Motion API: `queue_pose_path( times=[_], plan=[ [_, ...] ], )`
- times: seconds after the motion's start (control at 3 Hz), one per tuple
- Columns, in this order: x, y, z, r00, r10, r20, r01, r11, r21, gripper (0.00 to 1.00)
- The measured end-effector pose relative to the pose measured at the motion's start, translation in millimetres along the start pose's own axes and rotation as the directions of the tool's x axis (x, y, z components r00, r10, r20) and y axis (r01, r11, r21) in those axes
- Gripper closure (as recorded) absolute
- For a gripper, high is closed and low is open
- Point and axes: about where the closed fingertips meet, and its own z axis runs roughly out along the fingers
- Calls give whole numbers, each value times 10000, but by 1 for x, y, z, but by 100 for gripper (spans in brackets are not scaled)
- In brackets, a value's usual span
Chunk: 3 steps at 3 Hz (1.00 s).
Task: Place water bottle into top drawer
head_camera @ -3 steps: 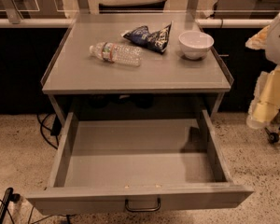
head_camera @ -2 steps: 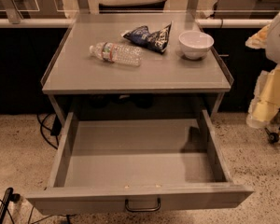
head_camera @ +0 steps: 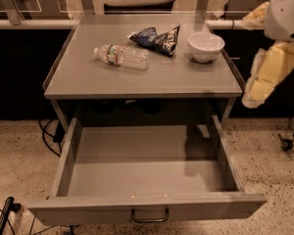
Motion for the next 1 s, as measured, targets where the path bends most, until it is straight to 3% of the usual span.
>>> queue_pose_path(
  times=[0.33,0.67,1.0],
  plan=[
    [-40,-38,4,9871,-547,1502,599,9978,-300,0],
    [-72,-63,3,9582,-596,2798,810,9946,-656,0],
    [-76,-70,-4,9525,-666,2971,808,9961,-356,0]
  ],
)
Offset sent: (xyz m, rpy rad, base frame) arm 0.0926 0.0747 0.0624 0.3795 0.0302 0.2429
